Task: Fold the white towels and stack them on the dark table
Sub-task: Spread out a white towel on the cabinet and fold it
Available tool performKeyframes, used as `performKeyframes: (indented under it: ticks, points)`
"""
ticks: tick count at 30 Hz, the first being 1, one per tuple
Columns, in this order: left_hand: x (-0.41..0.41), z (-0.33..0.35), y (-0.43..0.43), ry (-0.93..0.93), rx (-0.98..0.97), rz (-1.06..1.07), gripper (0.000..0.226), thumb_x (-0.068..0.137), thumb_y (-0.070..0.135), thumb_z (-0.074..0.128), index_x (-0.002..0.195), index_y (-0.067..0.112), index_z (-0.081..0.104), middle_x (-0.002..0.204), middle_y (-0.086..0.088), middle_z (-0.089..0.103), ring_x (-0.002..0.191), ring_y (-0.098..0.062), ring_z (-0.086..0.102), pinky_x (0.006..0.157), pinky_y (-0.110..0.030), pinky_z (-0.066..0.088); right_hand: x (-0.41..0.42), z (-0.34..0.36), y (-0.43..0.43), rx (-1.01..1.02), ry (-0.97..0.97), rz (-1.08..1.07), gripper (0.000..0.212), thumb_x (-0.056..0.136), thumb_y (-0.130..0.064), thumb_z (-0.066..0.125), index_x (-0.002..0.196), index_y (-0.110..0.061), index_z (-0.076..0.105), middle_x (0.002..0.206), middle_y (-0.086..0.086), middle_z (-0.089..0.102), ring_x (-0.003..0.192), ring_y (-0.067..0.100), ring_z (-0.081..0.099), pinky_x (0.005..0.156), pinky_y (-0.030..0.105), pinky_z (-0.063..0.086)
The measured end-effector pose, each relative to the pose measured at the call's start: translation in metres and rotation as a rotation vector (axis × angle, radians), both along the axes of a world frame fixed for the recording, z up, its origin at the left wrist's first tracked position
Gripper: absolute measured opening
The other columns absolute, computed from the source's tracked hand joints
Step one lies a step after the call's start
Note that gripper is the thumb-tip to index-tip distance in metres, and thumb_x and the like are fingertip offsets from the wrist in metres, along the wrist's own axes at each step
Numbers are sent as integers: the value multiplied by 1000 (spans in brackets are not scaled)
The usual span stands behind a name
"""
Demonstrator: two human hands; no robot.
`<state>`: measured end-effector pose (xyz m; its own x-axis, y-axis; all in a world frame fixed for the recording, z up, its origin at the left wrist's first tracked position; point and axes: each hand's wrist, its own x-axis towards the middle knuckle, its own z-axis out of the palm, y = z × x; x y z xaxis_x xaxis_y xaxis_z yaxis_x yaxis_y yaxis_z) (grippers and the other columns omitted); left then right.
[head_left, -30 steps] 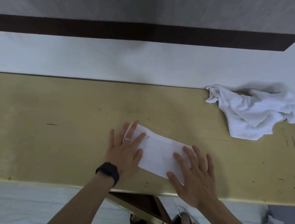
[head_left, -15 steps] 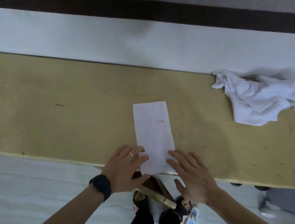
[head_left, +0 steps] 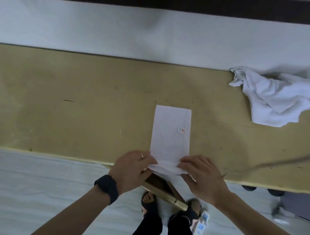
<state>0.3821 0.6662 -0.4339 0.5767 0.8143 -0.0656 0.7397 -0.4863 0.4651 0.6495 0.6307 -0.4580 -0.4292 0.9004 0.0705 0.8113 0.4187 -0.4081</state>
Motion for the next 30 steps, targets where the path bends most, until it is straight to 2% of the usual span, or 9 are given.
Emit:
performKeyframes:
  ticks: [2,5,8,11,15,18,23,26,30]
  points:
    - [9,18,17,-15,-240,171,16,92,24,59,103,23,70,98,5,72,89,-17,66,75,-27,50,-8,12,14,-86,98,-178,25,88,-33,56,103,-20,71,113,-2,69,100,20,62,82,37,51]
    - [21,35,50,-308,-562,503,16,92,32,65,95,18,71,91,4,73,86,-15,67,75,-25,48,-21,35,44,-279,352,-504,10,94,-28,62,98,-23,68,97,-8,68,88,9,60,74,25,47]
    - [31,33,86,-408,-650,641,23,91,39,65,99,18,70,96,2,72,90,-17,67,80,-33,54,-30,44,77,-407,567,-755,6,94,-36,61,90,-32,59,78,-12,63,68,0,56,56,13,40]
    - [41,19,113,-461,-673,763,26,91,40,64,108,20,67,104,3,70,95,-19,67,87,-44,56,-39,40,106,-461,650,-874,10,96,-40,58,102,-31,57,88,-16,63,79,0,59,58,16,41]
    - [52,2,131,-353,-637,795,29,94,44,58,112,22,60,108,4,65,97,-19,63,87,-38,54,-44,22,127,-480,531,-990,21,98,-43,48,104,-26,59,86,-11,61,85,18,59,71,30,42]
    - [58,-3,135,-300,-602,827,24,95,42,56,107,21,57,103,5,64,90,-16,60,74,-29,48,-42,13,133,-469,392,-980,23,99,-42,46,106,-23,58,85,-7,60,82,20,55,73,33,43]
    - [65,-7,140,-223,-549,868,18,95,42,53,97,25,54,91,6,63,73,-6,54,56,-22,40,-40,13,140,-456,319,-980,21,97,-40,47,97,-21,56,82,-6,62,78,20,59,68,34,46]
    - [69,-3,141,-75,-477,860,23,95,46,49,98,23,49,87,4,60,72,-14,57,60,-29,46,-41,14,144,-433,227,-971,23,96,-40,47,93,-18,52,85,-3,61,76,20,56,66,35,45]
    - [78,0,128,113,-379,841,50,91,57,47,113,13,42,110,-5,51,94,-27,57,75,-37,49,-50,20,144,-424,36,-998,40,92,-51,50,107,-14,48,104,2,53,90,25,53,71,34,39]
